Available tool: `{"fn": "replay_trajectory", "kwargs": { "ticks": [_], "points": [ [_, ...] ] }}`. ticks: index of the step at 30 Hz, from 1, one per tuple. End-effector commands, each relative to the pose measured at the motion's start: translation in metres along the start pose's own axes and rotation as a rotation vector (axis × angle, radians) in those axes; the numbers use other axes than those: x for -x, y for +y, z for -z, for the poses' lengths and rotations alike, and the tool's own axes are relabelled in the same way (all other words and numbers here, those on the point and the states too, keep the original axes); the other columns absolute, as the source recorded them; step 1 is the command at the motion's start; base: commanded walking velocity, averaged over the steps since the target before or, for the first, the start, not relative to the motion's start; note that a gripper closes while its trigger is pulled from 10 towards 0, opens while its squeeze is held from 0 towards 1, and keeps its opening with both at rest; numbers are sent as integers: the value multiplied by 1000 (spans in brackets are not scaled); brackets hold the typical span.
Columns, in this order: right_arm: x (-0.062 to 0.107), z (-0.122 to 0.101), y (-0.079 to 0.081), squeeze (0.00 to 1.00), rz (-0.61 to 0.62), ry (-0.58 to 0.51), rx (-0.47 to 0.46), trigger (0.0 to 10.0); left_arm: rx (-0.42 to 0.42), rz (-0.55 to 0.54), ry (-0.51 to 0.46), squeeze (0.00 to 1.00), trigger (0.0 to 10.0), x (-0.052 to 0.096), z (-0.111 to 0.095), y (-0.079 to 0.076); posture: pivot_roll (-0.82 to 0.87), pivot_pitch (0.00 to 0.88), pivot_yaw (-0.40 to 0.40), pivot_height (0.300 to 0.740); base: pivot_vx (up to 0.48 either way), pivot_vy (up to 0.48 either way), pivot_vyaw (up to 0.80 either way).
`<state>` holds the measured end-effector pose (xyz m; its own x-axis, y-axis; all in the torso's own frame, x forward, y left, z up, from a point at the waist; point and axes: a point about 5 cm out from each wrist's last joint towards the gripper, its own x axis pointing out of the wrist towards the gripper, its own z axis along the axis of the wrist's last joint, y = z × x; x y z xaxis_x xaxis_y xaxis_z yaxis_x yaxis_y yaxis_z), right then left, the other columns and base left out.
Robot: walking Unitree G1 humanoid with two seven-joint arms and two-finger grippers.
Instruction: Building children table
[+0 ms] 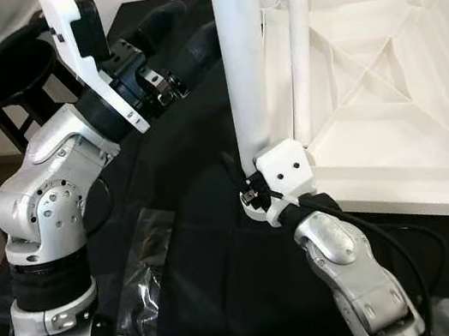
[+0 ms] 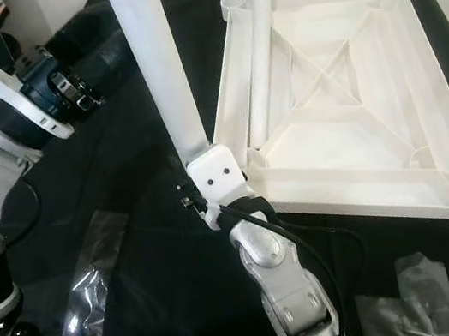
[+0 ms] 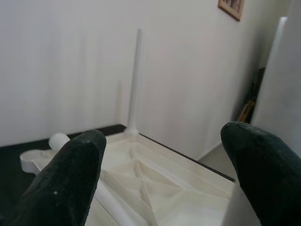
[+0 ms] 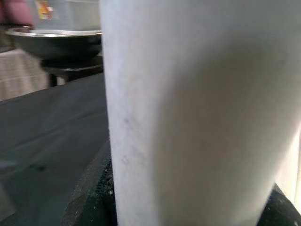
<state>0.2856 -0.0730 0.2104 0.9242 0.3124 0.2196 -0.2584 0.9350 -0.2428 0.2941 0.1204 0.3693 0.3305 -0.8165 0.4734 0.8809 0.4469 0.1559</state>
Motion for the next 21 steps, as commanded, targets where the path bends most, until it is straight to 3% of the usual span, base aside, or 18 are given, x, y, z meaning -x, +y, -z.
{"fn": "replay_trajectory", "kwargs": {
  "ticks": [1, 6, 9, 10, 11, 12, 19, 21],
  "points": [
    [-1, 33, -19, 0, 133, 174, 46, 10000, 31, 225, 33, 0, 10000, -6, 1, -19, 51, 211, 86, 740, 0, 0, 0],
    [-7, 31, -24, 0, 162, 164, 39, 10000, 34, 318, 83, 0, 10000, 3, 6, -20, 50, 199, 93, 740, 0, 0, 0],
    [-10, 30, -23, 0, 164, 159, 33, 10000, 44, 338, 116, 0, 10000, 18, 12, -13, 47, 196, 93, 740, 0, 0, 0],
    [-11, 30, -23, 0, 163, 160, 30, 10000, 54, 329, 121, 369, 10000, 21, 13, -11, 49, 194, 93, 740, 0, 0, 0],
    [-11, 30, -23, 0, 163, 160, 30, 10000, 54, 329, 121, 369, 10000, 21, 13, -11, 49, 194, 93, 740, 0, 0, 0],
    [-11, 31, -22, 0, 161, 159, 27, 10000, 73, 325, 120, 1000, 10000, 23, 14, -9, 50, 193, 94, 740, 0, 0, 0],
    [-17, 26, -13, 0, 133, 133, 1, 10000, 48, 256, 107, 1000, 10000, 8, 24, -3, 47, 184, 95, 740, 0, 0, 0],
    [-19, 23, -8, 0, 110, 117, -11, 10000, 39, 194, 94, 1000, 10000, -2, 26, 6, 45, 181, 96, 740, 0, 0, 0]
  ]
}}
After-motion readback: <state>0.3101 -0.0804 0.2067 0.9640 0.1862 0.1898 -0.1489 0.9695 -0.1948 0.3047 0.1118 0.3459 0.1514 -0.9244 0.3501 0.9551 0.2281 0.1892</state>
